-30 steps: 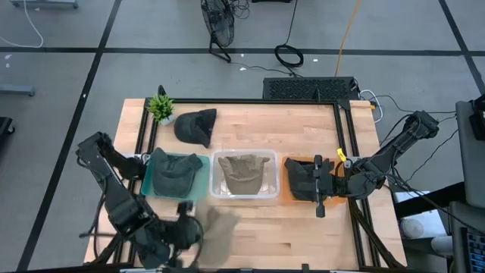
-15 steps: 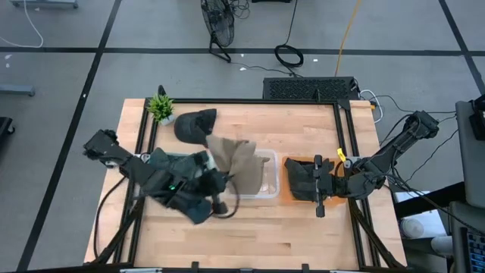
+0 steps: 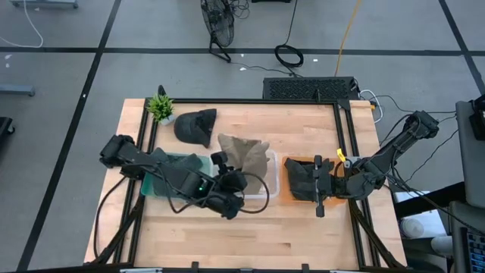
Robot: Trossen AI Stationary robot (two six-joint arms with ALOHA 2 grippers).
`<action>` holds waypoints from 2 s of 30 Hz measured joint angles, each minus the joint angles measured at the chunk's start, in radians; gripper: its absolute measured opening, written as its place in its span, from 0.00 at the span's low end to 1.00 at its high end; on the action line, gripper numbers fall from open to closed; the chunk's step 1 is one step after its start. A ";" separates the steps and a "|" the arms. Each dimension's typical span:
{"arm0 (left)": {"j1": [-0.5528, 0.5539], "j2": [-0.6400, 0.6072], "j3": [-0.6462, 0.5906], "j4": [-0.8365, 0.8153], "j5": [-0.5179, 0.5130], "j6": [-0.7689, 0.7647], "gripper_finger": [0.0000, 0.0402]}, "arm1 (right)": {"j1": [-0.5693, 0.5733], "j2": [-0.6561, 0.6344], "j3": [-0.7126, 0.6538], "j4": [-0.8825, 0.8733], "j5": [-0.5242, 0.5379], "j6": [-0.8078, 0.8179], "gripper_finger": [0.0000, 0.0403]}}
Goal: Pick & Place hat
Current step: Put the brown cap into the transparent bin
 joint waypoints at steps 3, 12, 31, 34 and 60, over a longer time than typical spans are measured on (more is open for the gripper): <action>-0.007 -0.009 0.000 0.001 0.014 0.000 0.02 | 0.000 0.000 0.000 -0.008 0.000 0.000 0.28; -0.012 0.001 0.000 -0.036 0.093 -0.091 0.02 | 0.000 0.000 0.000 -0.009 0.000 0.019 0.28; -0.013 0.001 0.000 -0.097 0.166 -0.216 0.04 | 0.000 0.000 0.000 -0.015 0.000 0.027 0.28; -0.007 0.001 0.000 -0.111 0.167 -0.210 0.03 | 0.000 0.000 0.000 -0.015 0.000 0.027 0.28; 0.041 0.015 0.001 -0.054 0.203 -0.176 0.38 | 0.000 0.000 0.000 -0.053 0.000 0.042 0.28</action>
